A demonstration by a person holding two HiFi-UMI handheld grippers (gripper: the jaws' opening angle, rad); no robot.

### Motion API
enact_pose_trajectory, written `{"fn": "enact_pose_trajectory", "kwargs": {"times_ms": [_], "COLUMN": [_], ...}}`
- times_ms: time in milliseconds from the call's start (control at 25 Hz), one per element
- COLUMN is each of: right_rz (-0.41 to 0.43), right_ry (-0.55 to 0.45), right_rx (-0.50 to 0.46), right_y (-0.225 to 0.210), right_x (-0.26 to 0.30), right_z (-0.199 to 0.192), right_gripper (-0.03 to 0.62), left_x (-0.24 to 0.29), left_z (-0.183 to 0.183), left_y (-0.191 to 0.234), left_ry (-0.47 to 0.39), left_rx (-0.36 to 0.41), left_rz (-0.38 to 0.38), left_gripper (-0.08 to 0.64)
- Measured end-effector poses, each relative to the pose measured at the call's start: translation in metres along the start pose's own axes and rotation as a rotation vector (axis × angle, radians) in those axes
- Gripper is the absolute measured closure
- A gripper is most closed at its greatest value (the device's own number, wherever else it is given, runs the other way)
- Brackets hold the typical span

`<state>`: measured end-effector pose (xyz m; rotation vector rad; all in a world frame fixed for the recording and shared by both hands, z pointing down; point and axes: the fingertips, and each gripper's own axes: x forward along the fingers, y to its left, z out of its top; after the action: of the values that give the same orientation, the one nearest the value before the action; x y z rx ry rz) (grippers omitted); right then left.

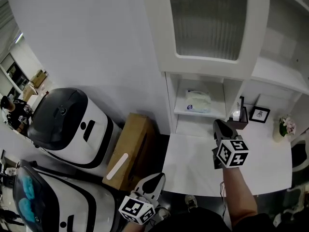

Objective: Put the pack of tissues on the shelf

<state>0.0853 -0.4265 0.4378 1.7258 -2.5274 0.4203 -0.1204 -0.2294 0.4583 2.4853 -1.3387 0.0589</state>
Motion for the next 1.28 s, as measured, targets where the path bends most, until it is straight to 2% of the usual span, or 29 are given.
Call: {"fn": "enact_pose_trajectory", "kwargs": {"times_ms": [120, 600, 1280], "right_rz": [0.011, 0.027, -0.004], "right_ry": [0.003, 0.008, 0.019], "right_rx": [0.034, 0.008, 0.023], "right_y": [0.008, 0.057, 0.123], "right_x": [-0.016, -0.080, -0.160], "right_z": [-0.005, -0.023, -0.061], "right_gripper": [0.580, 0.584, 0.588], "left_x": [-0.005, -0.036, -0.082], "left_z": [0.001, -0.007, -0.025], "left_y": [-0.003, -0.006, -0.016], "left_ry": [-0.006, -0.002, 0.023], "left_rx": [-0.016, -0.005, 0.004], "left_rz": [-0.033, -0.119, -0.245], "left_gripper": [0.557, 0.557, 0.557]}}
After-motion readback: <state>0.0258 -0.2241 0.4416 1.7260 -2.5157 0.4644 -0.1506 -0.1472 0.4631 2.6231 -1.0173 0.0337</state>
